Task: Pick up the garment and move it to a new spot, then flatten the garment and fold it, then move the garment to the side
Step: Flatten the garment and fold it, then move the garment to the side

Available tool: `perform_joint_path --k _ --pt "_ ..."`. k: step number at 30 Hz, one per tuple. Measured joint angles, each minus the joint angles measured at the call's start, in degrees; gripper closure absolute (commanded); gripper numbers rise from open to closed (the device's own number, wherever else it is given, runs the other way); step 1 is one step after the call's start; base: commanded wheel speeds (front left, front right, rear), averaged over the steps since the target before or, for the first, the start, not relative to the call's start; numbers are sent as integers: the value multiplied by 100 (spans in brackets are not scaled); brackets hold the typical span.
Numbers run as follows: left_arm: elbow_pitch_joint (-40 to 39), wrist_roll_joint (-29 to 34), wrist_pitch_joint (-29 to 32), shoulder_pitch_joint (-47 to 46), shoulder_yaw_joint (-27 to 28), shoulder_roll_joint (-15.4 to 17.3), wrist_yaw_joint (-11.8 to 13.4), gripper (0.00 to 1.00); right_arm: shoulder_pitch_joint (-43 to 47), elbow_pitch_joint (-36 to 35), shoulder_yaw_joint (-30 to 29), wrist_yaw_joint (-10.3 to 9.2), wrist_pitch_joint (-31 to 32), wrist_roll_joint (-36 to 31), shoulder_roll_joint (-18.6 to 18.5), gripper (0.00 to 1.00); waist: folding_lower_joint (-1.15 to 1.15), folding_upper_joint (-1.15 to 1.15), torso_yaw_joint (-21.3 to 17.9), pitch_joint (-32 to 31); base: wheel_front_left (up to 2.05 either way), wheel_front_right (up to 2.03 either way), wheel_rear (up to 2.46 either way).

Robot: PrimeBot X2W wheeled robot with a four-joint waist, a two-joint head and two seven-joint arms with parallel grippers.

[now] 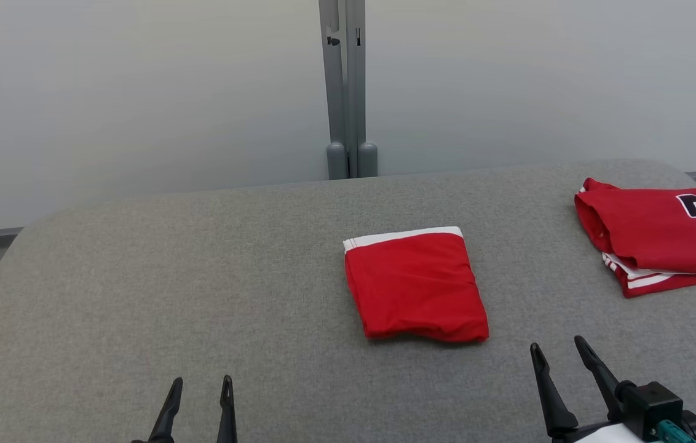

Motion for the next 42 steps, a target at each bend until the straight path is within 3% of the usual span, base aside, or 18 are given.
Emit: perform_joint_path --k 33,37,42 --pt "44 46 0 -8 -7 0 -63 0 47 11 16 0 -1 60 35 0 0 0 82 120 0 0 0" --pt "14 80 -1 -66 -16 0 -79 0 -24 222 92 -1 -1 704 112 0 0 0 116 263 0 0 0" --pt "29 90 -1 -184 -67 0 -137 0 -583 742 456 -1 -1 1389 -109 0 0 0 146 489 0 0 0"
